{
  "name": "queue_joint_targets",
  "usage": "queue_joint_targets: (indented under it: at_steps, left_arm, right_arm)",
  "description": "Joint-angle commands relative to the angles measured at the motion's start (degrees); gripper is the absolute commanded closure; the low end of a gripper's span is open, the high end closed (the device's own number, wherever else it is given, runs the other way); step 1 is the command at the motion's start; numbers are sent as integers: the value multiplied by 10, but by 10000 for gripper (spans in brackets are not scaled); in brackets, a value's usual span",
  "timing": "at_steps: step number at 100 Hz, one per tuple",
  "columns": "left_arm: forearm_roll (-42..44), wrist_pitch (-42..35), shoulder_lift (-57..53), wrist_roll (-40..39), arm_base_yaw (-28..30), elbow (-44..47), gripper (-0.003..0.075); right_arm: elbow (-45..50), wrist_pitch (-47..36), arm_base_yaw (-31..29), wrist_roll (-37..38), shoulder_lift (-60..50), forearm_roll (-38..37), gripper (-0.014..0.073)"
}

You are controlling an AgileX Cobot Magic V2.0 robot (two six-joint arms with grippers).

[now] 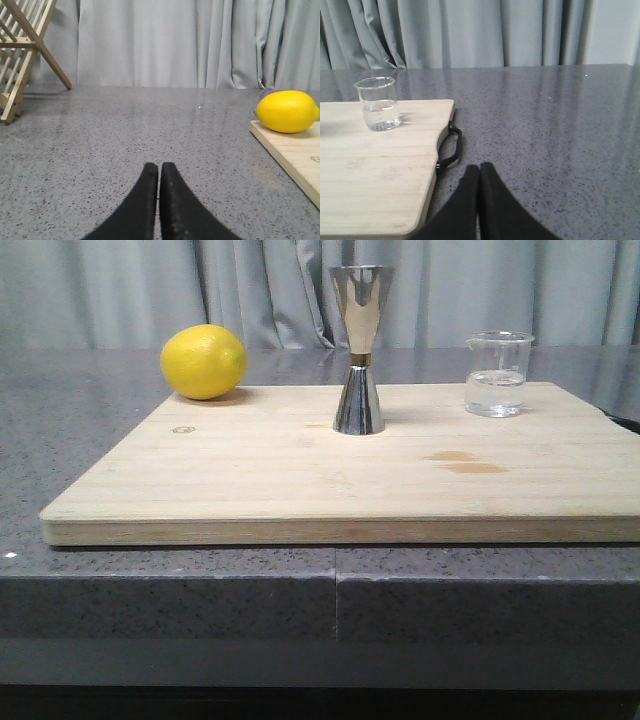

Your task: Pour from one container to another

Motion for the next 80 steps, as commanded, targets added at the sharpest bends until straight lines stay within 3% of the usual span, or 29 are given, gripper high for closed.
queue_joint_targets:
  at_steps: [1, 47, 61, 68, 80]
  left_arm:
    - [1, -46, -12, -2, 1, 12, 741]
    - [1, -46, -12, -2, 1, 12, 741]
    - [0, -84, -12, -2, 1, 11, 741]
    - [-16, -105, -12, -4, 1, 5, 741]
    - [-68, -93, -8, -27, 0, -20, 741]
  right_arm:
    - [14, -49, 1, -4, -11, -1, 662]
    - [14, -49, 1, -4, -11, -1, 662]
    - [14, -81, 1, -4, -11, -1, 662]
    - [10, -94, 1, -3, -11, 6, 662]
    - [-23, -48, 1, -3, -6, 56, 662]
